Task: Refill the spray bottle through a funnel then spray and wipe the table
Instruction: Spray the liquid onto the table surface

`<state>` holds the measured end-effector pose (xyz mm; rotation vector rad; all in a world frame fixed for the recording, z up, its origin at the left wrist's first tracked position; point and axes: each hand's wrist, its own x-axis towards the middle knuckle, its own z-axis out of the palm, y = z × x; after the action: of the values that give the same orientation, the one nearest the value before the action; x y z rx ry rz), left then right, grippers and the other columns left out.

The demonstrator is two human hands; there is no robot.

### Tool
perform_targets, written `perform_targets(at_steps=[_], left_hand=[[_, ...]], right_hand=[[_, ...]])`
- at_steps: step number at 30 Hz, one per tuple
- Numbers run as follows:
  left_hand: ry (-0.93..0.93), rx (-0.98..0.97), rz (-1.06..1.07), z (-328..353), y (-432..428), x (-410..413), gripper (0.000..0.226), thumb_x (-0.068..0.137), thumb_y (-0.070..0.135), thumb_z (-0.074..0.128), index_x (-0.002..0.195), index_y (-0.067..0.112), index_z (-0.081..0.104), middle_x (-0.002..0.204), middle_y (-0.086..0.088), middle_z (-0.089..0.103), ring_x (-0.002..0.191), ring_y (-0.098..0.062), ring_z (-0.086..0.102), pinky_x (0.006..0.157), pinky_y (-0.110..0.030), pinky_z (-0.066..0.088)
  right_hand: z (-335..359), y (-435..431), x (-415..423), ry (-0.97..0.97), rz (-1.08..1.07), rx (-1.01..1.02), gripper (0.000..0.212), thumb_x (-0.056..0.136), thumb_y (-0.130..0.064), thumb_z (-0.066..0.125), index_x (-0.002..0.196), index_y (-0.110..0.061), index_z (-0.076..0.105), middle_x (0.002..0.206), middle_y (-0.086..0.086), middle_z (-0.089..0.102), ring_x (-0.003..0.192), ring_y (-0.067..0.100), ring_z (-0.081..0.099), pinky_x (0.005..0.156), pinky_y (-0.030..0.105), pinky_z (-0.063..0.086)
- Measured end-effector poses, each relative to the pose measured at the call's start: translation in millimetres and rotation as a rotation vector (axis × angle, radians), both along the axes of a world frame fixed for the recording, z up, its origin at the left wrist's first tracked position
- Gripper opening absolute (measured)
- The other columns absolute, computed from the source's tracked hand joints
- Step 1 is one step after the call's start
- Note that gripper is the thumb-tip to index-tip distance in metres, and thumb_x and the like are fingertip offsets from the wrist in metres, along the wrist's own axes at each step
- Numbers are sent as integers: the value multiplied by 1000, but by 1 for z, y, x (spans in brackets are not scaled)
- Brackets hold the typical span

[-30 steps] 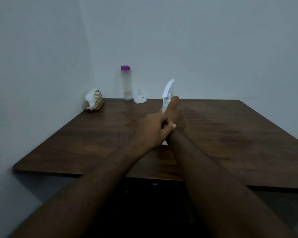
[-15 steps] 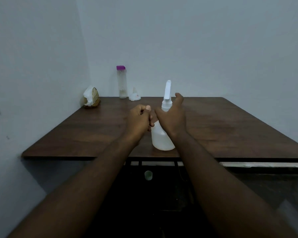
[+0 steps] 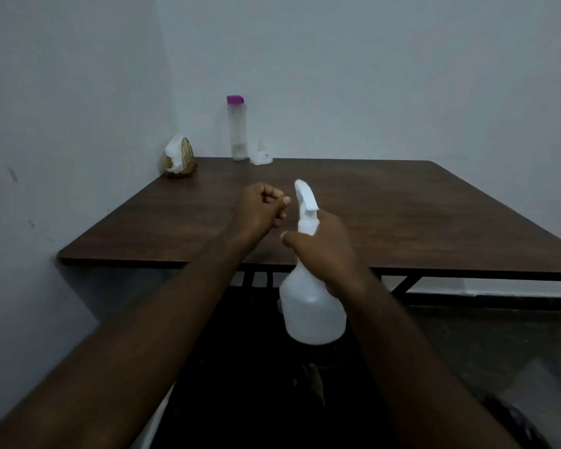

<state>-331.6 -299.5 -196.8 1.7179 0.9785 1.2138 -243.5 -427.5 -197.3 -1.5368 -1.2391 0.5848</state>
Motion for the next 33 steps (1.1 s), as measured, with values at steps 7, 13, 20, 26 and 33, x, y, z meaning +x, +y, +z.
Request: perform_targets(at_steps=[7,13,20,26,33], left_hand=[[17,-169,30,-24,29,3,38,100,33,48,83,4,65,73,-11,67,58,-17,63,55,-28,53],[-28,-205,93,-31,53,2,23,101,21,47,85,8,59,71,-9,63,53,-14,59,50,-23,52],[99,-39,125,-33,63,4,29,93,29,61,75,6,59,63,-6,65,47,-10,59,44,-21,48],[13,-71,163,-37,70,6,22,99,18,48,82,13,60,74,-3,63,63,-11,59,57,-22,51],[43,-44,282,-36,73,3,33,99,21,45,128,11,58,114,-7,66,104,-22,61,97,-36,49]], right_hand=[[-19,2,5,13,-86,-51,21,82,-24,65,95,-10,56,80,1,56,70,14,56,60,27,45],[-31,4,4,43,-129,-75,17,75,-15,58,85,-3,53,67,12,51,56,25,57,57,40,51],[-27,11,9,70,-167,-87,13,78,-12,61,75,-3,52,68,14,59,73,40,68,61,39,54],[-18,11,5,13,-159,-111,16,77,-16,61,76,-2,53,69,15,60,70,39,70,61,44,57],[-17,-2,3,3,-175,-144,17,74,-16,58,73,0,53,65,18,58,69,43,69,57,43,54]])
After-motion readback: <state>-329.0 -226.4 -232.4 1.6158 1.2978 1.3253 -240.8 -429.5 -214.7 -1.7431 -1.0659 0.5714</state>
